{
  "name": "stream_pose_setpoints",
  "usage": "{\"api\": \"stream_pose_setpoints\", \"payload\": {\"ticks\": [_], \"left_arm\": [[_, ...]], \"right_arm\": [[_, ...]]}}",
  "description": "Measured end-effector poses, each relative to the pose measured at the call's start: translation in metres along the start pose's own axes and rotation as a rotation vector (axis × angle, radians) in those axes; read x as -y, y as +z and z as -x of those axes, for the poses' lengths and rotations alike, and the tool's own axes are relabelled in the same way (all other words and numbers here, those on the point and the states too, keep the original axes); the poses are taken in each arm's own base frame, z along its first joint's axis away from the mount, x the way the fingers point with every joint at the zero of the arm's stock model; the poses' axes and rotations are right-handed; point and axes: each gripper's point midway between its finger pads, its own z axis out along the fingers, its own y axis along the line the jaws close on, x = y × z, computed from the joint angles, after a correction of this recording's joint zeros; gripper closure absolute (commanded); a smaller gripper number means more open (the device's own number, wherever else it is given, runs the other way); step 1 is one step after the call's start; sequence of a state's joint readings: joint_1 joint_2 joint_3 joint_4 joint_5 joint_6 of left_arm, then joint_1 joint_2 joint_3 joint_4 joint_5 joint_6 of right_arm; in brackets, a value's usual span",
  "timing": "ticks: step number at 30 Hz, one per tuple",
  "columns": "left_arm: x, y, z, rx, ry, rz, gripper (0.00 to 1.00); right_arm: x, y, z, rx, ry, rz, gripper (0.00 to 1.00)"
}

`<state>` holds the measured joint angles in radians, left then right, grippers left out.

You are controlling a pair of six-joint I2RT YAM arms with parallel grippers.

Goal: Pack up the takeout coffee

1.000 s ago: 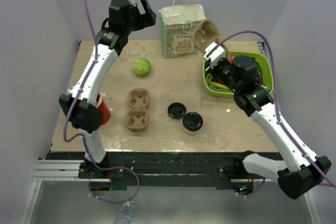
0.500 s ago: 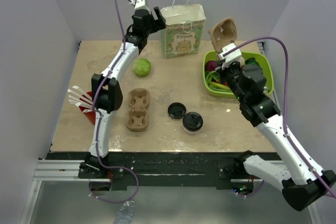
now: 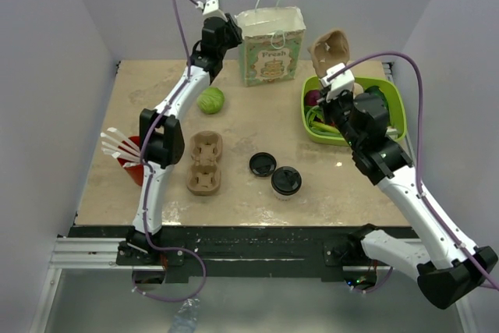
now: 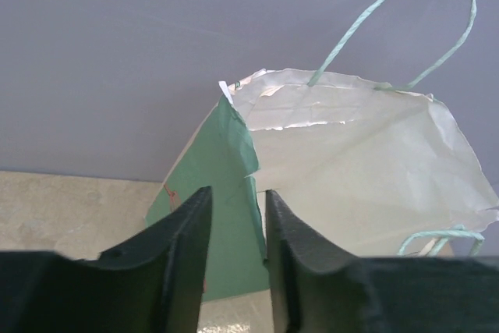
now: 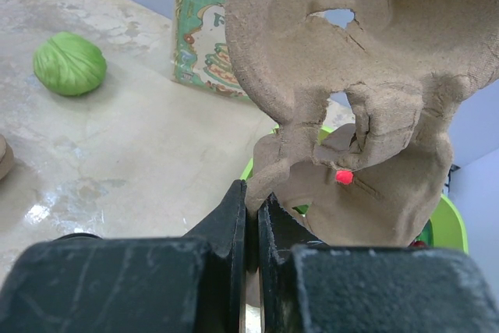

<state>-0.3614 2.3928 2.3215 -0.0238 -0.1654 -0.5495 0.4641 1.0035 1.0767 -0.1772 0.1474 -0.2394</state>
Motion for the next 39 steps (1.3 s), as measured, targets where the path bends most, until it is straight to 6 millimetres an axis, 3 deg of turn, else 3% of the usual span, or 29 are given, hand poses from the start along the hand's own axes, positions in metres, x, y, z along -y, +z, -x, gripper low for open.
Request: {"api": "stream_pose_setpoints", "payload": {"ticks": [3,8,14,22,26,34,39], "left_arm": [[0.001,-0.002,-0.001,-0.007,0.003,-0.004,0.82],[0.010,-0.006,0.004,-0.015,0.010,-0.042,0.84],[0.022,-0.012,-0.009,-0.080,0.021,-0.118,1.00],[0.029,-0.026,-0.011,-0.134,0.040,-0.158,1.00],[0.032,-0.052,-0.011,-0.185,0.040,-0.172,1.00],[0.050,-0.126,0.015,-0.218,-0.005,-0.208,1.00],[0.059,-0.171,0.006,-0.273,-0.034,-0.250,1.00]], "right_arm": [[0.001,-0.002,0.002,0.005,0.003,-0.002,1.00],[0.002,-0.005,0.005,0.015,0.007,-0.006,1.00],[0.003,-0.007,0.006,0.021,0.009,-0.009,1.00],[0.004,-0.012,0.009,0.031,0.019,-0.008,1.00],[0.006,-0.018,0.015,0.051,0.027,-0.012,1.00],[0.003,-0.023,0.022,0.076,0.049,0.005,0.99],[-0.003,-0.023,0.023,0.085,0.049,0.042,0.99]]}}
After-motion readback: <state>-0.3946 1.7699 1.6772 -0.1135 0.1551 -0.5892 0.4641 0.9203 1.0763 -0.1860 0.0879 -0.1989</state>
